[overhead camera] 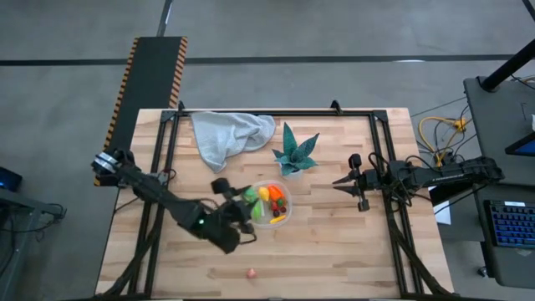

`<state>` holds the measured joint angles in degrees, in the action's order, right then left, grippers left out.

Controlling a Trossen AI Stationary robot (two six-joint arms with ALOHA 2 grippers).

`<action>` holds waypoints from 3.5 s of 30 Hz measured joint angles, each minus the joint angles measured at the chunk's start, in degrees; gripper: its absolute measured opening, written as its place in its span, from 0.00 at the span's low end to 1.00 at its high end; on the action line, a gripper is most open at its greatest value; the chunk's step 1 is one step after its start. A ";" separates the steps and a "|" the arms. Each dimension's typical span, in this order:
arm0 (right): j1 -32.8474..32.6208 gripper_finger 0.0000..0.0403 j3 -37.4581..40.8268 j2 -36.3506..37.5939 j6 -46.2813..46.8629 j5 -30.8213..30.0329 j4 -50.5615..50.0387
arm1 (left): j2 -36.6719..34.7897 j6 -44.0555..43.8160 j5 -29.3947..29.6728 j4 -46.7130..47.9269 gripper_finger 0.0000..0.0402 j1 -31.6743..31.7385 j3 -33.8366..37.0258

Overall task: Pick and placing Produce into tupperware
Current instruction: Put the green corn into the transparent bin, then put the peach into the transparent bin

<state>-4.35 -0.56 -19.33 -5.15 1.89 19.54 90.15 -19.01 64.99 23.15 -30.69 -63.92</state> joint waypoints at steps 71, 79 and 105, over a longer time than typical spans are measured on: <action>0.02 0.13 0.00 0.00 3.26 0.13 -3.18 | -0.10 7.30 -49.98 -30.62 0.86 14.38 9.13; 0.02 0.13 0.00 0.00 3.22 0.17 -4.39 | -3.87 2.78 -56.56 -25.93 0.86 12.77 9.18; 0.00 0.13 0.00 0.00 4.77 0.02 -4.40 | 0.94 -15.07 -54.84 -19.12 0.70 -3.97 3.17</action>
<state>-4.36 -0.56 -19.33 -0.38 1.91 15.14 91.09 -34.07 10.15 4.03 -34.66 -60.75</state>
